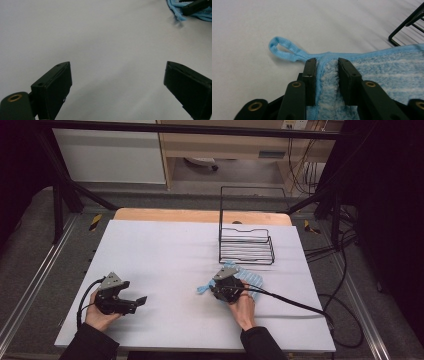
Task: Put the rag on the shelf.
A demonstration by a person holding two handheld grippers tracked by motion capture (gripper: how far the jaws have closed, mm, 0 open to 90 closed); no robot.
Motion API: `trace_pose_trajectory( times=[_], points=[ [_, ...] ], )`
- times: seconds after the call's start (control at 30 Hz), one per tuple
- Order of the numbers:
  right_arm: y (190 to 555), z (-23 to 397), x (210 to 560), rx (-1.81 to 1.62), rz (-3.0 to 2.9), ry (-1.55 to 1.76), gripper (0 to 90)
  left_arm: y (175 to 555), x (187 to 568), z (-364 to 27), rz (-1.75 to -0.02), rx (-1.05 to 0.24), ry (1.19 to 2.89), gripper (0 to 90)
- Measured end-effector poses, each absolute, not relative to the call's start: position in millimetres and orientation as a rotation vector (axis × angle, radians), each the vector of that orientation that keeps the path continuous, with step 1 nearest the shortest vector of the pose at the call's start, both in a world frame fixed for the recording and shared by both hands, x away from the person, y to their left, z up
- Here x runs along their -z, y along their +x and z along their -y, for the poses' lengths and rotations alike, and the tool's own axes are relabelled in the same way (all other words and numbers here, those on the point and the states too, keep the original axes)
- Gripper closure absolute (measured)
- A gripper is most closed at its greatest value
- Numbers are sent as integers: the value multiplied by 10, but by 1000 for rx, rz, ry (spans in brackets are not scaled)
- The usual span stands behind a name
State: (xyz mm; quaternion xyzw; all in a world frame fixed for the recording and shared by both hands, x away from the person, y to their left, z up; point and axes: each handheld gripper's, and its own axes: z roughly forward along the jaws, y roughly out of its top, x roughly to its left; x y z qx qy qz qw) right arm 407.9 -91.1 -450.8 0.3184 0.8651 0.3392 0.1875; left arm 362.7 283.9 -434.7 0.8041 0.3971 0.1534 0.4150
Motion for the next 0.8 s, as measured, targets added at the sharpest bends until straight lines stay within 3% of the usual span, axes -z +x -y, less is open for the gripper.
trace_pose_trajectory(
  times=[0.33, 0.8],
  points=[
    [4121, 930, 4480, -949, -2433, 936, 803, 3629, 4350, -2840, -997, -384, 2023, 82],
    [4043, 952, 4382, -1053, -2481, 909, 821, 3631, 4351, -2838, -997, -384, 2024, 83]
  ],
)
